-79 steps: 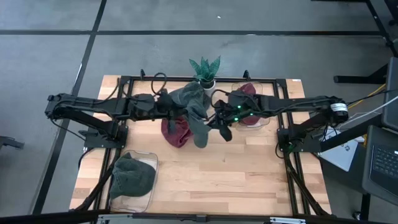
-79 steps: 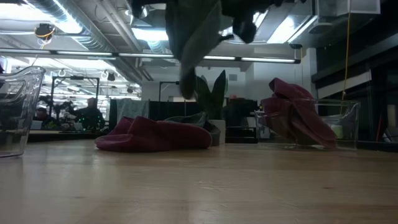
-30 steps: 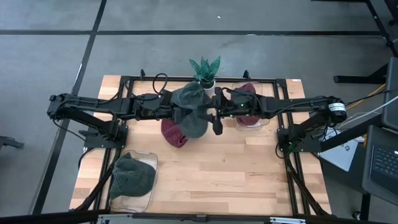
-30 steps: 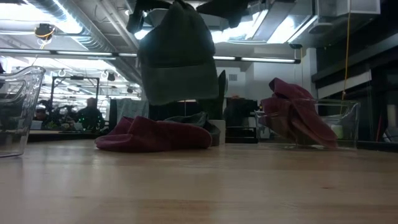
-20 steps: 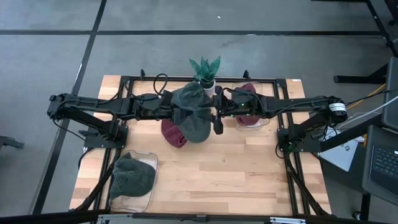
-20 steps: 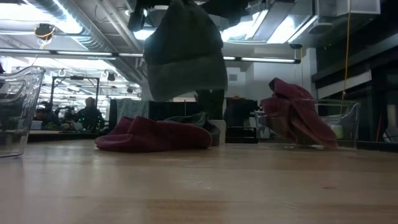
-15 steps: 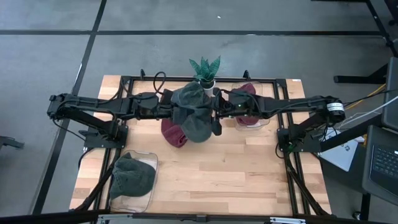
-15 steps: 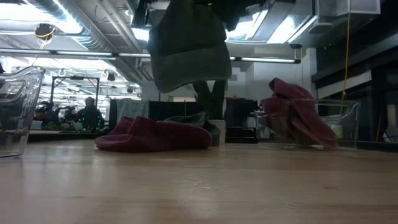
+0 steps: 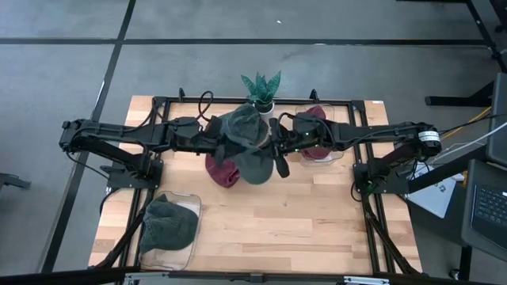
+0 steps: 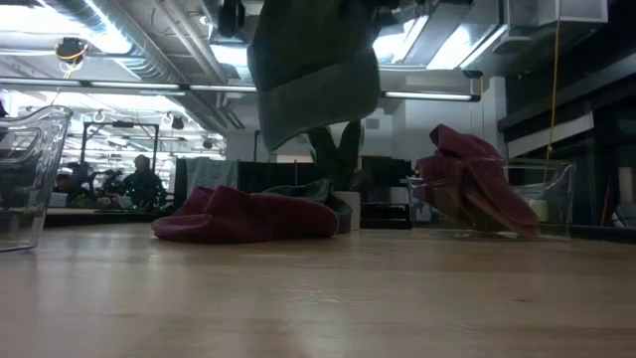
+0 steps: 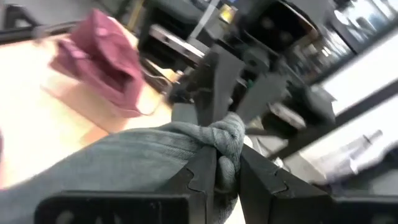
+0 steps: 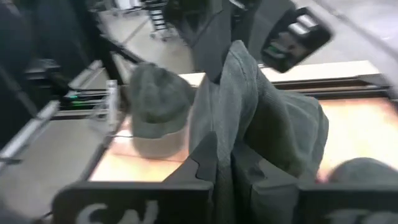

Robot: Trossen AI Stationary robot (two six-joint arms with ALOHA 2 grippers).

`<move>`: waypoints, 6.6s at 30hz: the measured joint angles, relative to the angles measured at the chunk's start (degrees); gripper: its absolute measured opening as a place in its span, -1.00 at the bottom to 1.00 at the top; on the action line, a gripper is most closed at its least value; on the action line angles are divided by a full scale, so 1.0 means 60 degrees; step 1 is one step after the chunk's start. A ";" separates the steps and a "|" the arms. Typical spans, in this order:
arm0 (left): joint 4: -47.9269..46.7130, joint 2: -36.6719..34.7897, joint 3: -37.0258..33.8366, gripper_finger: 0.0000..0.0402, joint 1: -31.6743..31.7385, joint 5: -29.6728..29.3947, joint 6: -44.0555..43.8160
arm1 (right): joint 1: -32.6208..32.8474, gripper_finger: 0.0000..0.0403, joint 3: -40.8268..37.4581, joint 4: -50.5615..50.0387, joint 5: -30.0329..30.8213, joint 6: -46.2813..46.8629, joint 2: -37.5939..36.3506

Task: Pick & Place hat
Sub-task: Put the bottom gray cap into the bottom left transparent bin

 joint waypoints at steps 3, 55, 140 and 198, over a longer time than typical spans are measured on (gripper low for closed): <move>-0.0040 -0.0068 -0.0011 -0.74 -0.0002 0.0274 0.0501 | 0.0000 -0.96 0.0028 -0.0398 -0.0631 0.0185 -0.0162; 0.1494 0.1058 0.0000 -0.01 0.0680 0.3014 0.5453 | -0.0084 -0.97 -0.0007 -0.0820 -0.3159 0.1267 -0.0423; 0.0401 -0.1288 -0.0004 -0.92 -0.3511 0.0746 -0.2436 | -0.1406 -0.08 0.0008 -0.5228 -0.0886 0.3223 -0.2018; -0.5358 -0.1027 0.2167 -0.91 -0.7740 -0.3642 -1.4471 | 0.0004 -0.08 -0.0728 -0.7442 -0.0041 0.1894 -0.2000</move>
